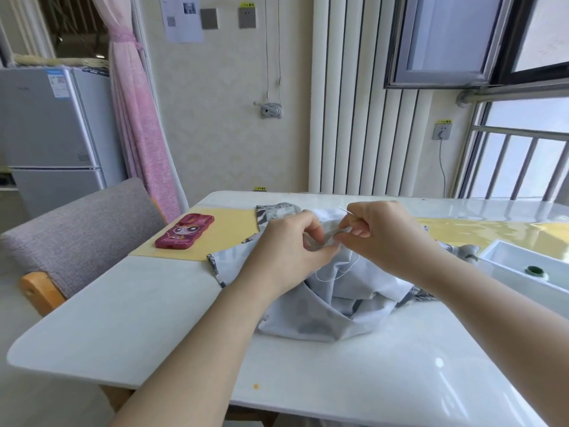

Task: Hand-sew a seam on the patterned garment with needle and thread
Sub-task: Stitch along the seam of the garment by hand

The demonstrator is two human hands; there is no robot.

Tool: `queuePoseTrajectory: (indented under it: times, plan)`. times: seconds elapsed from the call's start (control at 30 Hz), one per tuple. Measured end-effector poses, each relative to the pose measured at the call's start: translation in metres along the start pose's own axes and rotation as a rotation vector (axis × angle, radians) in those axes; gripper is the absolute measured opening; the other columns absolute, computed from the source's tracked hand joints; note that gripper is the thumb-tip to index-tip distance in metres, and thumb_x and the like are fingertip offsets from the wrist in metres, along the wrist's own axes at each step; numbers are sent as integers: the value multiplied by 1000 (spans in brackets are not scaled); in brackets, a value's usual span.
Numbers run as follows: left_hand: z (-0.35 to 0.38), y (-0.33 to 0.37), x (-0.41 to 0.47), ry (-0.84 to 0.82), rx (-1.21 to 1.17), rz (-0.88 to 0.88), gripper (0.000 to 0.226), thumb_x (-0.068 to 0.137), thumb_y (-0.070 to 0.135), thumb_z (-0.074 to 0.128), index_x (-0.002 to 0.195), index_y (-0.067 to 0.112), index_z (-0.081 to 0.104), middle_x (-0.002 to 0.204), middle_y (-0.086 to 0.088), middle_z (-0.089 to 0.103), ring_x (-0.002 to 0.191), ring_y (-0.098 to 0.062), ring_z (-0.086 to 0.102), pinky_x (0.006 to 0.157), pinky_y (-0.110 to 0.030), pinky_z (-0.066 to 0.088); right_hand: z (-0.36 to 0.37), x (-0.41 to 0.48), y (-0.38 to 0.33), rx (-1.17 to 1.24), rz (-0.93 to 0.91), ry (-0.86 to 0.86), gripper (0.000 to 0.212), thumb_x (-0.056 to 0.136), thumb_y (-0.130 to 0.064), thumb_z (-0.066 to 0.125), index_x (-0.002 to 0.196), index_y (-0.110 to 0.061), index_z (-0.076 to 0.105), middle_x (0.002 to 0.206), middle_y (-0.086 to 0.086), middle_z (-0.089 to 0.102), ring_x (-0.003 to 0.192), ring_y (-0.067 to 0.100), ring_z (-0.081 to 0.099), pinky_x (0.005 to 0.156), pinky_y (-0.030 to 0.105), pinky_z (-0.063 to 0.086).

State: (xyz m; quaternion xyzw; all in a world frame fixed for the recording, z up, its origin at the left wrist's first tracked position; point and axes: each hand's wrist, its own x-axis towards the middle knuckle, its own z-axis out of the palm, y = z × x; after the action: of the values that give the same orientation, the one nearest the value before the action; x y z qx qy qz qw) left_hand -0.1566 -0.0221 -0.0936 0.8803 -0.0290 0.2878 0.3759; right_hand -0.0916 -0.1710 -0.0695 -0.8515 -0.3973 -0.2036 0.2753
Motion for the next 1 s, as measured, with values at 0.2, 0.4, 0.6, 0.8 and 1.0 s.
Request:
queuePoseTrajectory:
  times: [0.2, 0.4, 0.6, 0.8, 1.0]
  plan:
    - [-10, -2, 8, -179, -311, -126, 20, 85, 30, 69, 73, 18, 57, 51, 17, 47, 48, -2, 39, 52, -16, 31, -3, 0, 3, 12, -27, -5, 48, 80, -8, 66, 56, -18, 25, 72, 18, 64, 70, 33, 54, 55, 27, 33]
    - [-12, -8, 9, -274, -266, -120, 16, 88, 13, 65, 79, 23, 59, 73, 12, 60, 68, -5, 54, 74, -25, 46, -4, 1, 6, 17, -26, -14, 51, 80, -10, 68, 56, -19, 23, 65, 16, 58, 78, 36, 59, 61, 33, 37]
    - [-18, -1, 1, -244, 85, -14, 33, 88, 8, 56, 72, 36, 59, 78, 10, 57, 59, 2, 45, 60, -14, 38, -5, 3, 3, -6, -22, -39, 47, 79, -11, 67, 56, -17, 27, 52, 0, 36, 56, 19, 33, 52, 26, 27]
    - [-8, 2, -11, -102, 193, 25, 17, 84, 31, 62, 69, 23, 62, 76, 8, 52, 66, -5, 46, 61, -17, 33, -2, 9, 3, 8, -11, -32, 48, 78, -6, 63, 56, -18, 22, 67, 20, 58, 74, 37, 54, 56, 35, 32]
    - [3, 3, -15, 135, 488, 110, 22, 84, 36, 63, 69, 20, 61, 72, 6, 57, 73, -13, 41, 62, -27, 28, -3, 10, 1, 20, -8, -31, 48, 79, -4, 62, 55, -18, 22, 71, 23, 60, 91, 40, 60, 65, 41, 42]
